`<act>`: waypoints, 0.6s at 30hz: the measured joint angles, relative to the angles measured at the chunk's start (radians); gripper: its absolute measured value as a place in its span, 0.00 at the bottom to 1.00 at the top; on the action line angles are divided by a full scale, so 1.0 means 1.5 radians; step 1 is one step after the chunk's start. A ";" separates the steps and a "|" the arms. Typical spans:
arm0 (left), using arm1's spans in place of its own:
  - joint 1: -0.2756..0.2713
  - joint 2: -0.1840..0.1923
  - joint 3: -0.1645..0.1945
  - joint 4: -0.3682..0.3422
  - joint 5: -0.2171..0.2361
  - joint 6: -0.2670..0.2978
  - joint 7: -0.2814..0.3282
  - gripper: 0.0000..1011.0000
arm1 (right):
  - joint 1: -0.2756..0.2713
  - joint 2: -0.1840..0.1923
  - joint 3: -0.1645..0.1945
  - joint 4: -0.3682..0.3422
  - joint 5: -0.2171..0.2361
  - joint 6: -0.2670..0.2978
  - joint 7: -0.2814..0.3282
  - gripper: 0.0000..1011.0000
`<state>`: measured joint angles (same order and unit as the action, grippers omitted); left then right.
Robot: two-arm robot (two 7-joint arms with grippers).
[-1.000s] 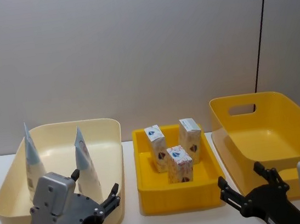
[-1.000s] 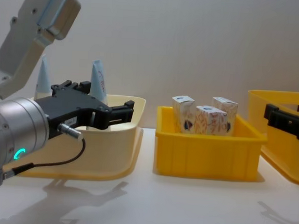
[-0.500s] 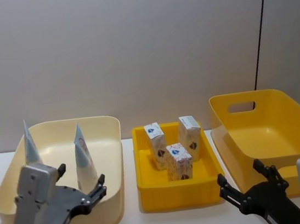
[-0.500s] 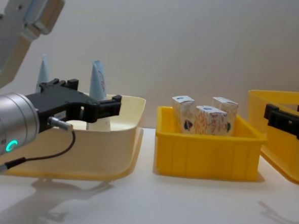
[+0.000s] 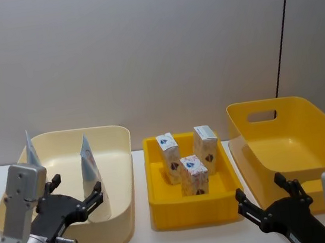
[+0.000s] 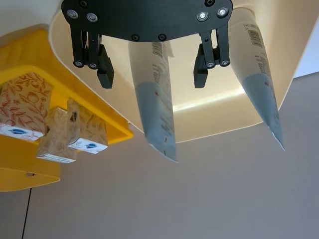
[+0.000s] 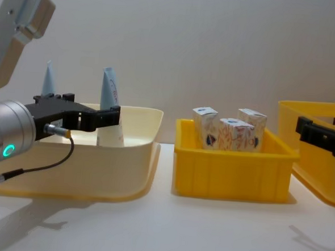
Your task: Bimanual collaborative sorting of washing and personal care products
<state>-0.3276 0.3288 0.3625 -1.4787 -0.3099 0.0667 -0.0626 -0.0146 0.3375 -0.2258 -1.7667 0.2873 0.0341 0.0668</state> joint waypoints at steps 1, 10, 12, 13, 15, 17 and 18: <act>-0.004 -0.002 -0.001 0.006 -0.002 0.001 -0.002 0.99 | 0.000 0.000 0.000 0.000 0.000 0.000 0.000 0.99; -0.043 -0.019 -0.006 0.060 -0.015 0.011 -0.027 0.99 | 0.000 0.000 0.000 0.000 0.000 0.000 0.000 0.99; -0.049 -0.022 -0.006 0.068 -0.016 0.012 -0.031 0.99 | 0.000 0.000 0.000 0.000 0.000 0.000 0.000 0.99; -0.054 -0.025 -0.006 0.075 -0.017 0.013 -0.034 0.99 | 0.000 0.000 0.000 0.000 0.000 0.000 0.000 0.99; -0.060 -0.028 -0.006 0.083 -0.017 0.013 -0.036 0.99 | 0.000 0.000 0.000 0.000 0.000 0.000 0.000 0.99; -0.067 -0.032 -0.006 0.091 -0.017 0.013 -0.040 0.99 | 0.000 0.000 0.000 0.000 0.000 0.000 0.000 0.99; -0.069 -0.034 -0.006 0.094 -0.018 0.013 -0.041 0.99 | 0.000 0.000 0.000 0.000 0.000 0.000 0.000 0.99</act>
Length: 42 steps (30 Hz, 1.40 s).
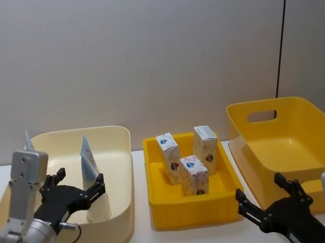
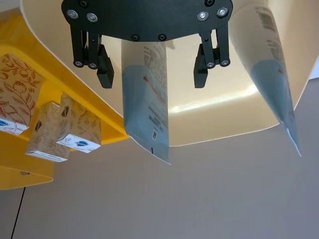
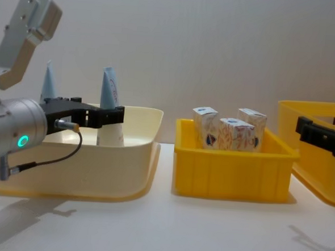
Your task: Bimanual collaborative sorting of washing and personal care products
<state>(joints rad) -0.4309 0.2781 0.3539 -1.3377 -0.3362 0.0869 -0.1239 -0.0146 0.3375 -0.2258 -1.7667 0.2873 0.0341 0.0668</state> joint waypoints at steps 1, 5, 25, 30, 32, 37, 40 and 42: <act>-0.002 -0.001 0.000 0.002 0.000 0.000 -0.001 0.99 | 0.000 0.000 0.000 0.000 0.000 0.000 0.000 0.99; -0.013 -0.011 0.002 0.016 0.000 0.002 -0.008 0.99 | 0.000 0.000 0.000 0.000 0.000 0.000 0.000 0.99; -0.032 -0.029 0.004 0.036 -0.001 0.011 -0.018 0.70 | 0.000 0.000 0.000 0.000 0.000 0.000 0.000 0.99; -0.033 -0.030 0.004 0.038 -0.001 0.012 -0.019 0.52 | 0.000 0.000 0.000 0.000 0.000 0.000 0.000 0.99; -0.034 -0.031 0.004 0.039 -0.001 0.012 -0.020 0.44 | 0.000 0.000 0.000 0.000 0.000 0.000 0.000 0.99; -0.035 -0.032 0.004 0.039 -0.001 0.012 -0.020 0.30 | 0.000 0.000 0.000 0.000 0.000 0.000 0.000 0.99; -0.035 -0.032 0.004 0.040 -0.001 0.012 -0.020 0.27 | 0.000 0.000 0.000 0.000 0.000 0.000 0.000 0.99; -0.035 -0.033 0.004 0.040 -0.001 0.012 -0.021 0.26 | 0.000 0.000 0.000 0.000 0.000 0.000 0.000 0.99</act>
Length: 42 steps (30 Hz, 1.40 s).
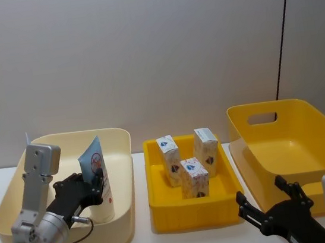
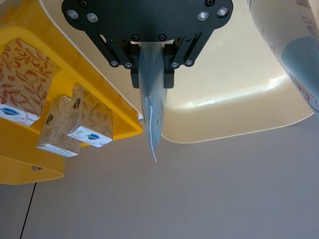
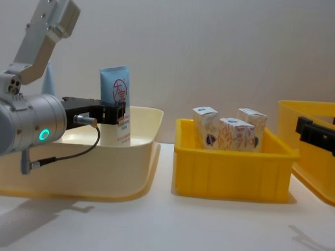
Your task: Bimanual collaborative sorting of washing and personal care products
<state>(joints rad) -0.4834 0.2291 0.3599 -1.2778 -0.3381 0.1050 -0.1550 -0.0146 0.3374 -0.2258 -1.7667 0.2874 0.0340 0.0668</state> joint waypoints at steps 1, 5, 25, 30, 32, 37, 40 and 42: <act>0.000 0.000 0.000 0.000 0.000 0.000 0.000 0.25 | 0.000 0.000 0.000 0.000 0.000 0.000 0.000 0.99; 0.000 0.001 -0.001 0.000 0.001 -0.004 -0.006 0.24 | 0.000 0.000 0.000 0.000 0.000 0.000 0.000 0.99; -0.027 0.035 -0.021 -0.020 -0.024 -0.092 -0.123 0.24 | 0.000 0.000 0.000 0.000 0.000 0.000 0.000 0.99; -0.035 0.043 -0.025 -0.025 -0.050 -0.105 -0.171 0.24 | 0.000 0.000 0.000 0.000 0.000 0.000 0.000 0.99; -0.038 0.045 -0.026 -0.026 -0.059 -0.108 -0.186 0.24 | 0.000 0.000 0.000 0.000 0.000 0.000 0.000 0.99; -0.045 0.049 -0.026 -0.029 -0.090 -0.111 -0.234 0.23 | 0.000 0.000 0.000 0.000 0.000 0.000 0.000 0.99; -0.049 0.050 -0.025 -0.029 -0.107 -0.111 -0.259 0.24 | 0.000 0.000 0.000 0.000 0.000 0.000 0.000 0.99; -0.052 0.050 -0.024 -0.029 -0.117 -0.109 -0.274 0.24 | 0.000 0.000 0.000 0.000 0.000 0.000 0.000 0.99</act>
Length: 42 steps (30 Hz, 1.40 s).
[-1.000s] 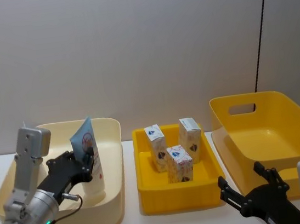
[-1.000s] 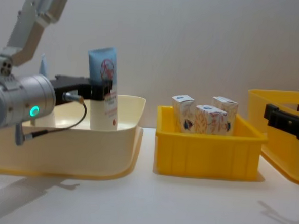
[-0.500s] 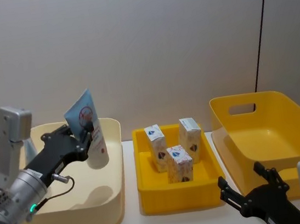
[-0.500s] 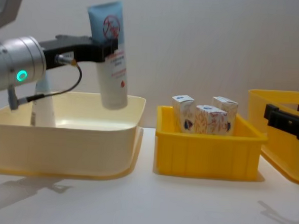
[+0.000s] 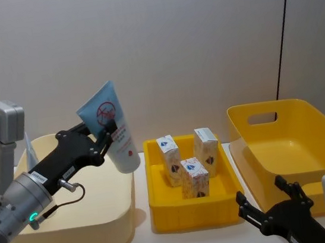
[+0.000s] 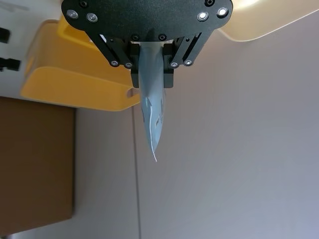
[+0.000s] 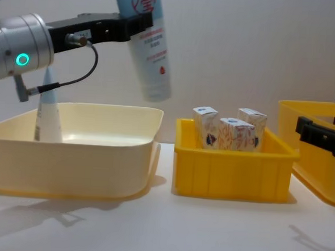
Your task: Bimanual collaborative sorting of washing and personal care products
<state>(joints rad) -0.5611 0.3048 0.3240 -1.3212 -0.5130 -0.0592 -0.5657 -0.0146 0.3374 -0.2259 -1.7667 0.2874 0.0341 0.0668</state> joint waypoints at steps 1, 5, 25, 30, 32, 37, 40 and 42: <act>-0.003 0.000 0.002 0.000 -0.009 0.002 -0.013 0.24 | 0.000 0.000 0.000 0.000 0.000 0.000 0.000 0.99; -0.008 -0.001 0.007 0.004 -0.031 0.009 -0.045 0.24 | 0.000 0.000 0.000 0.000 0.000 0.000 0.000 0.99; -0.057 -0.050 0.061 0.082 -0.111 0.046 -0.177 0.24 | 0.000 0.000 0.000 0.000 0.000 0.000 0.000 0.99; -0.069 -0.066 0.072 0.105 -0.120 0.045 -0.192 0.24 | 0.000 0.000 0.000 0.000 0.000 0.000 0.000 0.99; -0.072 -0.070 0.075 0.111 -0.122 0.045 -0.195 0.24 | 0.000 0.000 0.000 0.000 0.000 0.000 0.000 0.99; -0.078 -0.078 0.082 0.124 -0.127 0.042 -0.202 0.24 | 0.000 0.000 0.000 0.000 0.000 0.000 0.000 0.99; -0.081 -0.082 0.085 0.130 -0.129 0.041 -0.204 0.24 | -0.001 0.001 0.001 -0.002 0.001 0.002 0.003 0.99; -0.083 -0.084 0.087 0.133 -0.130 0.041 -0.206 0.24 | -0.001 0.003 0.001 -0.006 0.005 0.008 0.008 0.99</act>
<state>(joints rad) -0.6851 0.1786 0.4540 -1.1212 -0.7077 0.0016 -0.8750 -0.0166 0.3420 -0.2241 -1.7758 0.2948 0.0465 0.0792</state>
